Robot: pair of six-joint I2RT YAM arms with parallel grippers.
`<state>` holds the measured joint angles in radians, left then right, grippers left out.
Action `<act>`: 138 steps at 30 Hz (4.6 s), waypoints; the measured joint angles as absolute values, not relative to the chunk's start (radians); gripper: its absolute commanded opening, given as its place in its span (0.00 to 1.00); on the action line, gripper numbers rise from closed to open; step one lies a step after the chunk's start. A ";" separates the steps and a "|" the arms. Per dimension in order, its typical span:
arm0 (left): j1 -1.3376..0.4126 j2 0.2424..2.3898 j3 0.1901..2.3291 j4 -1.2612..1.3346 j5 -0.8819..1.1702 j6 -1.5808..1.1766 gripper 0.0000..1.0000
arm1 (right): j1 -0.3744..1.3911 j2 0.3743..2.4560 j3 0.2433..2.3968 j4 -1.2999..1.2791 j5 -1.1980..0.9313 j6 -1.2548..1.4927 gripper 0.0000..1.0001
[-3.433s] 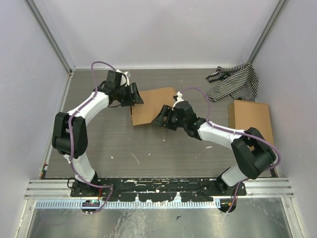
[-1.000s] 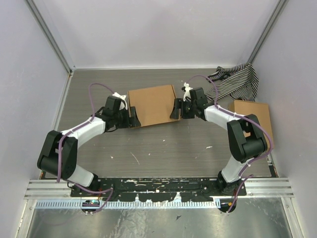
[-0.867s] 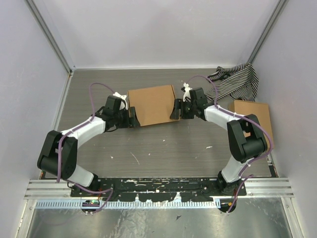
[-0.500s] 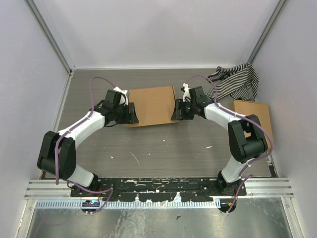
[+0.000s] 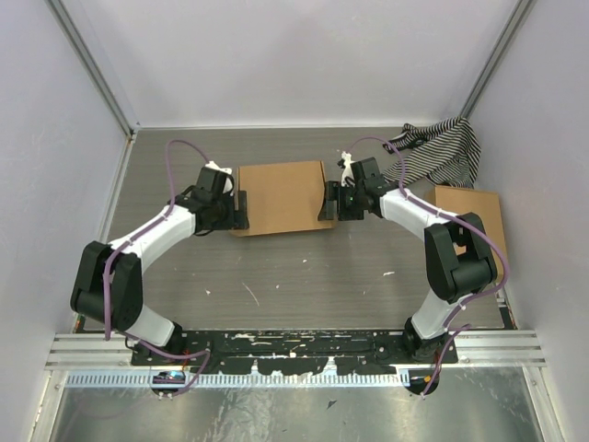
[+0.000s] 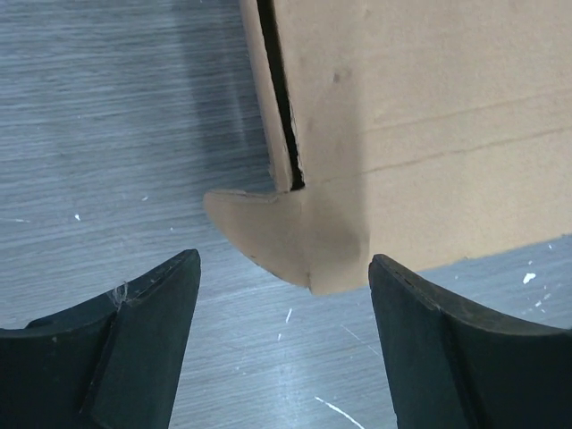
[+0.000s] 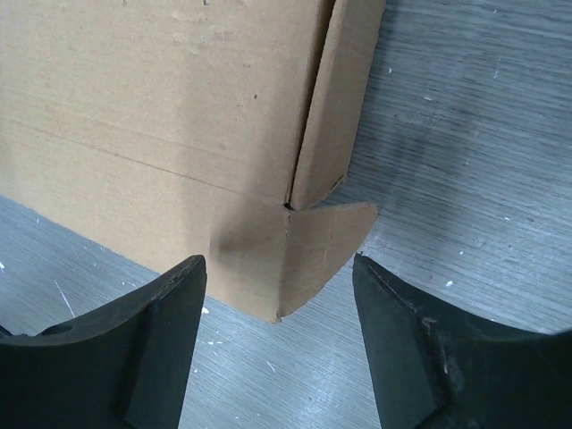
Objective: Fold the paper box
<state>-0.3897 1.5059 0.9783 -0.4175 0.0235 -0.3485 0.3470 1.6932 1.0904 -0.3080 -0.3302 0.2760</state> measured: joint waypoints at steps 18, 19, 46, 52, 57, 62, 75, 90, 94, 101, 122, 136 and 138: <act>-0.390 1.588 0.968 -0.292 0.097 -0.341 0.76 | 0.350 1.714 1.088 -0.278 -0.346 0.271 0.67; -0.390 1.589 0.962 -0.287 0.107 -0.341 0.75 | 0.352 1.720 1.085 -0.276 -0.346 0.271 0.67; -0.369 1.496 1.021 -0.485 0.215 -0.341 0.52 | 0.316 1.699 1.115 -0.393 -0.499 0.299 0.38; -0.342 1.491 1.024 -0.489 0.268 -0.352 0.61 | 0.285 1.666 1.130 -0.402 -0.579 0.307 0.35; -0.336 1.491 1.022 -0.501 0.221 -0.360 0.73 | 0.286 1.660 1.129 -0.405 -0.553 0.318 0.69; -0.334 1.488 0.983 -0.488 0.142 -0.366 0.73 | 0.286 1.660 1.115 -0.377 -0.498 0.321 0.71; -0.334 1.509 0.909 -0.352 0.141 -0.368 0.71 | 0.357 1.708 1.081 -0.280 -0.461 0.327 0.63; -0.331 1.541 0.905 -0.314 0.236 -0.371 0.51 | 0.373 1.727 1.061 -0.267 -0.469 0.327 0.50; -0.324 1.541 0.905 -0.329 0.258 -0.373 0.47 | 0.371 1.727 1.061 -0.273 -0.469 0.327 0.47; -0.272 1.536 0.922 -0.379 0.351 -0.399 0.43 | 0.347 1.726 1.087 -0.350 -0.493 0.335 0.34; -0.153 1.518 0.928 -0.320 0.631 -0.517 0.45 | 0.262 1.716 1.208 -0.488 -0.577 0.328 0.33; -0.157 1.504 0.926 -0.367 0.591 -0.505 0.60 | 0.268 1.716 1.208 -0.502 -0.480 0.315 0.64; -0.159 1.481 0.913 -0.369 0.558 -0.501 0.62 | 0.269 1.716 1.206 -0.498 -0.471 0.313 0.67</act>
<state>-0.1589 1.4807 0.9134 -0.3691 0.5579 -0.5007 0.2687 1.7157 1.2057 -0.4984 -0.4713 0.3134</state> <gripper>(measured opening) 0.594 0.605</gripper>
